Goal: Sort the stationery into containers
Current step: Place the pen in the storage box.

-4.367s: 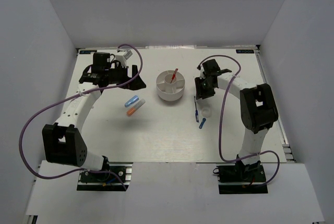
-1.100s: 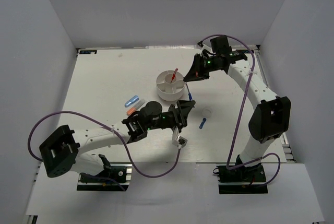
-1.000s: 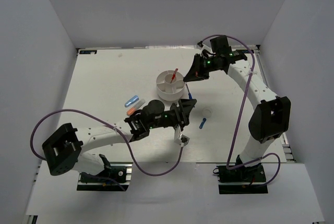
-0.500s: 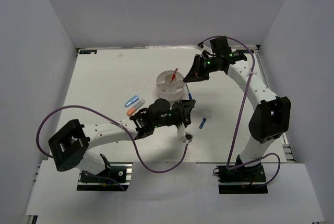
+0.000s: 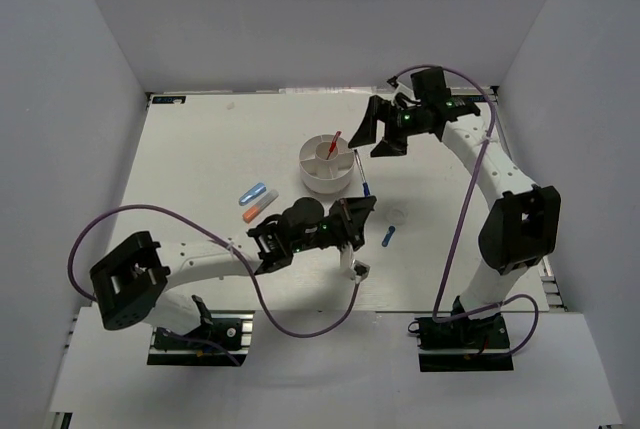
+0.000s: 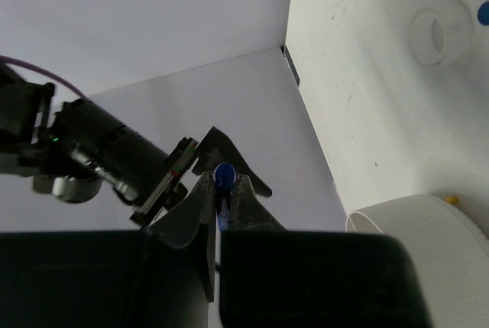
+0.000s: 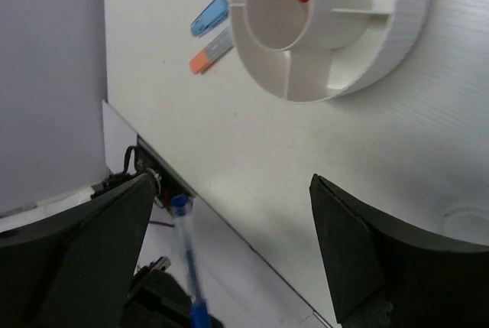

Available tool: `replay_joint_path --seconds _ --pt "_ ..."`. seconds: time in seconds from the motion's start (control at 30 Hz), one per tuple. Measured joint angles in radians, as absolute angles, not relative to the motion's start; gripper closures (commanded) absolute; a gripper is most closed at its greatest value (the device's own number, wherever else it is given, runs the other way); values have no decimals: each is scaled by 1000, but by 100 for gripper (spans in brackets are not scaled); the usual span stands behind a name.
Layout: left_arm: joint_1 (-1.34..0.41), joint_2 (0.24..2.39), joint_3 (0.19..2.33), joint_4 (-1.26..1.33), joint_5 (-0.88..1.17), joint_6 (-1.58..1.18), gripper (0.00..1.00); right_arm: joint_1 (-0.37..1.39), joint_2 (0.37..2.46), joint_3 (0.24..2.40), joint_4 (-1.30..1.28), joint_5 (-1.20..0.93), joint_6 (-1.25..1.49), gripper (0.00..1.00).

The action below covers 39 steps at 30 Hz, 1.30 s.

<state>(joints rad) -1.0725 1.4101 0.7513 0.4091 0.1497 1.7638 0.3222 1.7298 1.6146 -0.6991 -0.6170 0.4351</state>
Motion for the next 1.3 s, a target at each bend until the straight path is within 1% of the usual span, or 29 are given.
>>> replay_joint_path --seconds 0.13,0.2,0.27,0.3,0.33,0.4,0.47,0.6,0.67,0.73,0.83,0.97,1.13,1.3 --pt "-1103 1328 716 399 135 1710 100 247 1759 1678 -713 -549 398 12" --pt "-1116 1286 723 382 85 1590 100 198 1782 1747 -717 -505 368 12" --pt "-1122 1284 812 315 -7 1403 100 152 1794 1814 -715 -467 336 12" --pt "-1110 1317 936 212 -56 1258 100 131 1794 1843 -714 -453 320 12" --pt "-1098 1353 1036 173 -93 1162 100 111 1794 1871 -712 -443 303 12" --pt "-1034 1449 1329 41 -171 898 100 82 1789 1904 -699 -433 273 13" --pt "-943 1505 1547 -57 -186 648 100 64 1779 1909 -696 -435 244 14" --pt "-759 1601 1876 -257 -131 253 100 55 1773 1890 -700 -480 190 15" --pt "-679 1632 1940 -296 -56 101 100 54 1773 1871 -702 -501 169 15" --pt "-613 1633 1899 -301 20 -13 100 53 1773 1854 -707 -522 150 16" --pt "-536 1631 1758 -279 154 -141 100 45 1773 1847 -708 -555 125 19" --pt "-486 1699 1634 -255 298 -227 100 31 1771 1837 -705 -595 102 20" --pt "-478 1749 1558 -210 366 -252 100 19 1749 1775 -704 -630 93 20" --pt "-470 1750 1567 -135 377 -248 100 15 1718 1711 -700 -651 92 20"
